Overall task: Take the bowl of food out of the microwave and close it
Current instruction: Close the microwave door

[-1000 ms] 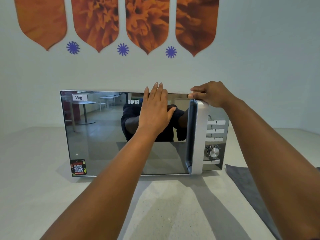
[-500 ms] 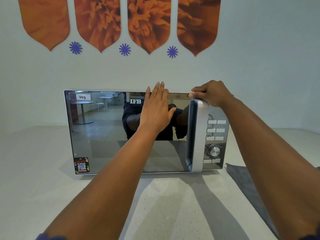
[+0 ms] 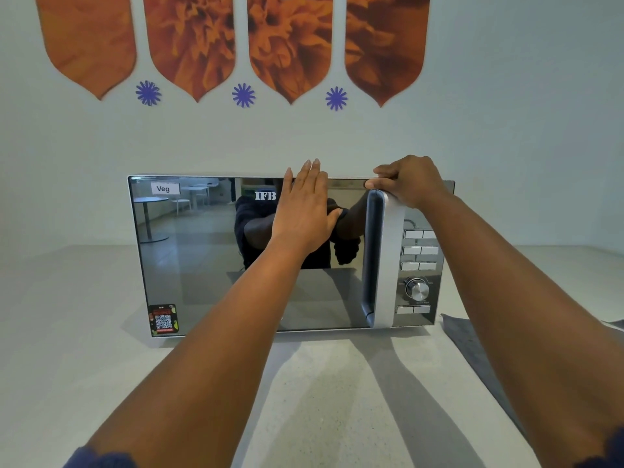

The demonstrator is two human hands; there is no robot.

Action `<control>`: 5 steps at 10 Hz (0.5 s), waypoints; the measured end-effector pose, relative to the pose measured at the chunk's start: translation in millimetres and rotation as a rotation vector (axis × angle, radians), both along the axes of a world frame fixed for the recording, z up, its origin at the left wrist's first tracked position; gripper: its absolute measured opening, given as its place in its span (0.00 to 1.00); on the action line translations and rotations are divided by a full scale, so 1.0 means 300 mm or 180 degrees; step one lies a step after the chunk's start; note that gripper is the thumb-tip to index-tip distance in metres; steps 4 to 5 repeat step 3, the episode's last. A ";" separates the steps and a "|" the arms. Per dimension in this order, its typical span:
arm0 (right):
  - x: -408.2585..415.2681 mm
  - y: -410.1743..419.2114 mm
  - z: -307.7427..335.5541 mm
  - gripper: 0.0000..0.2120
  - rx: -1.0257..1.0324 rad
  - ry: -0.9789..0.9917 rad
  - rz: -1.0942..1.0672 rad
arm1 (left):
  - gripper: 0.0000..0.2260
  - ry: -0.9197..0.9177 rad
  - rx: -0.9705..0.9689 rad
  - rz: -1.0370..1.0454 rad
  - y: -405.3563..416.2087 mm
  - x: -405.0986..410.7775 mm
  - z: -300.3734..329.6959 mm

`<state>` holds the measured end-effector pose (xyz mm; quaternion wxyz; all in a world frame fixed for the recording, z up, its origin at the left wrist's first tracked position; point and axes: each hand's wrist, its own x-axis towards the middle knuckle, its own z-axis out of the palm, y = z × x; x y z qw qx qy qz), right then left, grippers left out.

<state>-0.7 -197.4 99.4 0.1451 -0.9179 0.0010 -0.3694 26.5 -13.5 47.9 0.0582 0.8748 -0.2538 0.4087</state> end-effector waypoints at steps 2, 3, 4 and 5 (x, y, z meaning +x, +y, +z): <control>-0.015 0.045 -0.026 0.22 -0.0235 0.0167 -0.0310 | 0.32 0.0062 0.0142 -0.0048 0.015 -0.012 0.000; -0.040 0.079 -0.053 0.21 -0.0191 -0.0088 -0.0382 | 0.31 -0.0122 -0.0010 -0.0044 0.059 -0.018 -0.013; -0.040 0.079 -0.053 0.21 -0.0191 -0.0088 -0.0382 | 0.31 -0.0122 -0.0010 -0.0044 0.059 -0.018 -0.013; -0.040 0.079 -0.053 0.21 -0.0191 -0.0088 -0.0382 | 0.31 -0.0122 -0.0010 -0.0044 0.059 -0.018 -0.013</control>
